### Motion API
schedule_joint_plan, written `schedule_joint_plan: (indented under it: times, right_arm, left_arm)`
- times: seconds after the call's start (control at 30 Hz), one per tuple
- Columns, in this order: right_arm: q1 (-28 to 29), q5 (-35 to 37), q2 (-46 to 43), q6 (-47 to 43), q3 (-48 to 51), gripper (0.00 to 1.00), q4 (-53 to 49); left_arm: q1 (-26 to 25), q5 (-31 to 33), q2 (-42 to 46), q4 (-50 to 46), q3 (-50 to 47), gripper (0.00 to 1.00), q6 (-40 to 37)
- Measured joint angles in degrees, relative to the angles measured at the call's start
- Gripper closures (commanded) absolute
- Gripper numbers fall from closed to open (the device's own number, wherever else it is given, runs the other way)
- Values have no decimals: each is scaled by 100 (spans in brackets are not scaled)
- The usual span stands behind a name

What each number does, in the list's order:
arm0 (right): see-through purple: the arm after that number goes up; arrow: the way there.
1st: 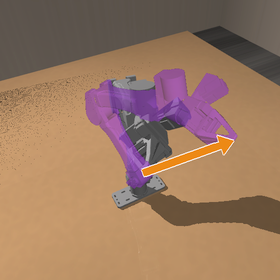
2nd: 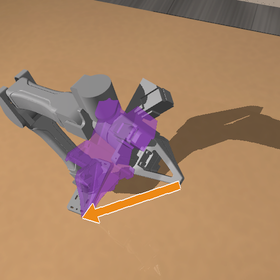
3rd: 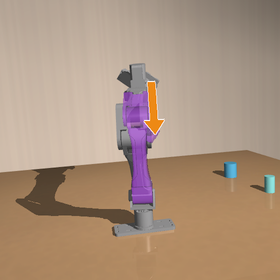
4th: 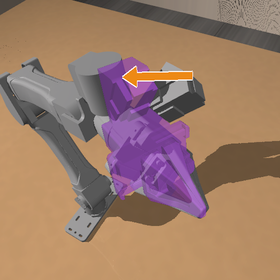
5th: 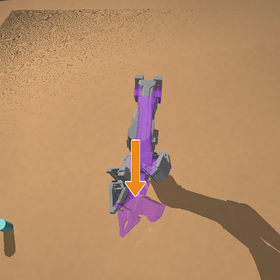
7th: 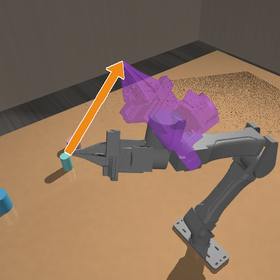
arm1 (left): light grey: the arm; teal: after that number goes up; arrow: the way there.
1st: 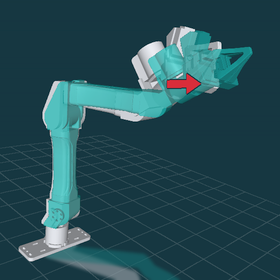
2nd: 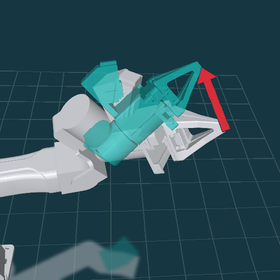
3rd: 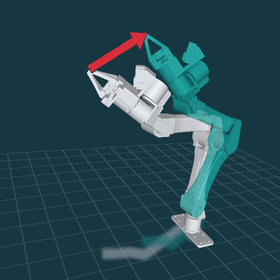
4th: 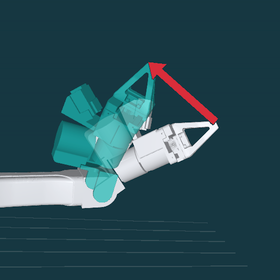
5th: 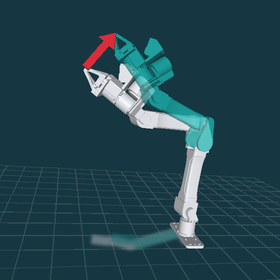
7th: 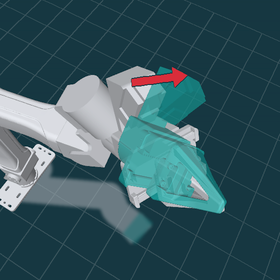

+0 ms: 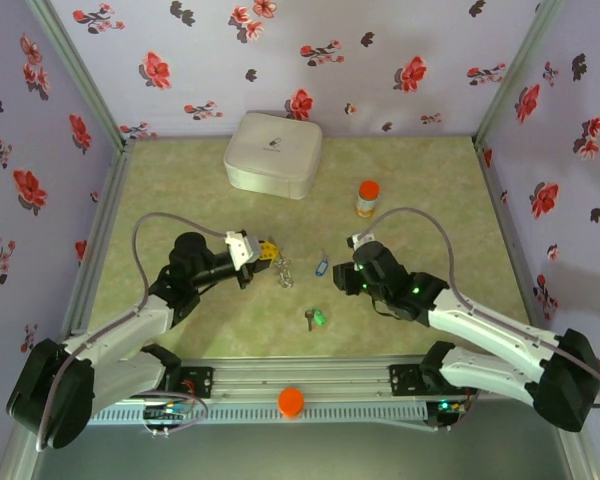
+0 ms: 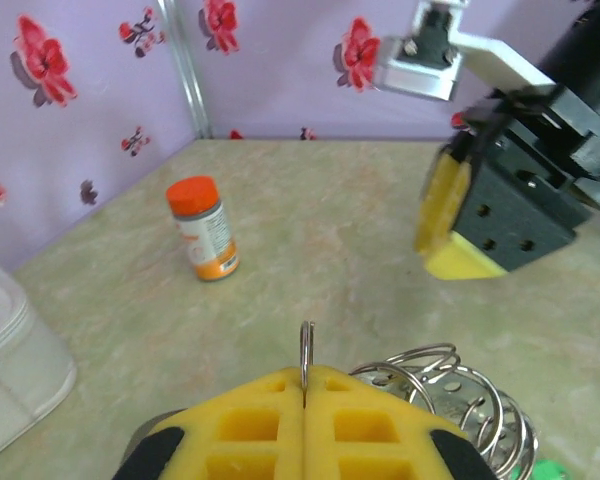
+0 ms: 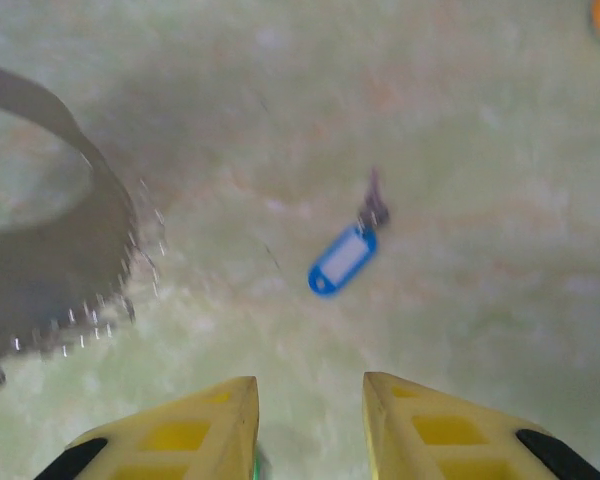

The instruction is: Put the keys on the keyring

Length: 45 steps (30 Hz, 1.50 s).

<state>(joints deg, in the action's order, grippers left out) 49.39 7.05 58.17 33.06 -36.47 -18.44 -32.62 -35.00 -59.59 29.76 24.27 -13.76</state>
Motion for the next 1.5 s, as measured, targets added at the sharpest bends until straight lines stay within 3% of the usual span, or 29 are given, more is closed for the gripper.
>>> schedule_joint_plan:
  times: [0.3, 0.47, 0.67, 1.13, 1.5]
  right_arm:
    - [304, -905, 1062, 2118, 37, 59, -94]
    - [317, -1163, 1661, 3877, -83, 58, -173]
    - [476, -1338, 2052, 5246, -365, 56, -271]
    - [741, -1589, 2409, 6301, -457, 55, 66]
    - [745, -1537, 2542, 6494, -417, 56, 376]
  left_arm:
    - [0, 297, -94, -26, 0, 100, -61]
    - [0, 308, -94, -9, 0, 100, -83]
    - [0, 306, -94, 66, -2, 100, -76]
    - [0, 264, -44, 286, -2, 100, -15]
    - [0, 177, -39, 376, -2, 100, 46]
